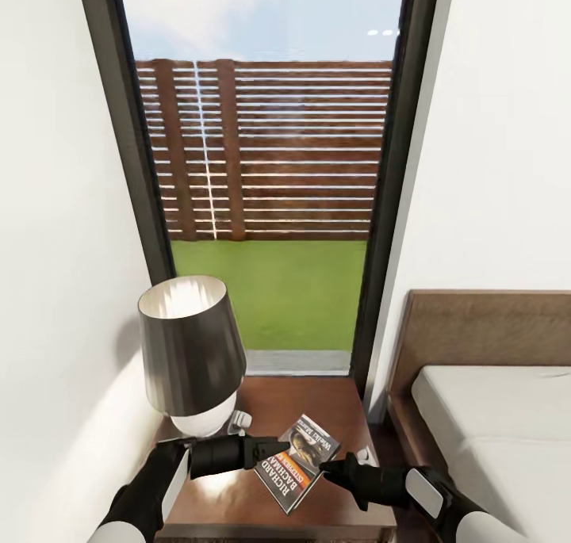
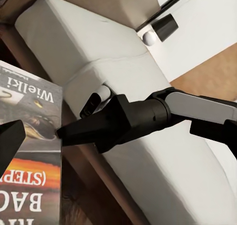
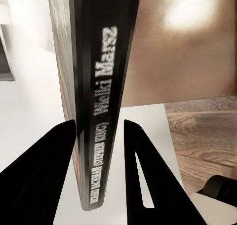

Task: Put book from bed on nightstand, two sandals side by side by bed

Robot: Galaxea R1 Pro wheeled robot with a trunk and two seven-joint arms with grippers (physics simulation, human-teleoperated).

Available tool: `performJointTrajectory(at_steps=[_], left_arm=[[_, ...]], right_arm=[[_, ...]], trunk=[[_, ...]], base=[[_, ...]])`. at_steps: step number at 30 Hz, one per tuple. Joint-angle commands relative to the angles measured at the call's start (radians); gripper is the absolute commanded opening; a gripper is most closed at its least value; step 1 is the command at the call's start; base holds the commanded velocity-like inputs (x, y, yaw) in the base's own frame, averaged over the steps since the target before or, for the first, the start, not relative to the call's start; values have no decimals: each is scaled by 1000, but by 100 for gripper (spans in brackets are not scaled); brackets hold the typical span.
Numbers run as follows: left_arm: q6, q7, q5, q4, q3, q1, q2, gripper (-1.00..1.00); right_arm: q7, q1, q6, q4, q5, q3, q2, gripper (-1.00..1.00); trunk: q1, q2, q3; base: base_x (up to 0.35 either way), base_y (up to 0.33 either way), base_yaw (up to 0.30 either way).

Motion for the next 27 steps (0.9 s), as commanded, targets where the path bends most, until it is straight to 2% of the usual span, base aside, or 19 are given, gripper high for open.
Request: performJointTrajectory(at_steps=[1,17,27], left_arm=[[10,-5,-3,0,4,-1,-1,100],[10,-7,-2,0,4,-1,-1,100],[10,-8,-2,0,5,-1,0,100]], right_arm=[[2,-1,4,-1,-5,3,-1,-100],[4,-1,4,-1,-5,3,-1,-100],[3,-1,4,-1,-5,3,-1,-100]], trunk=[[4,-8,-4],[65,-120,-54],[65,-120,-54]], base=[[0,0,0],[0,0,0],[7,0,0]])
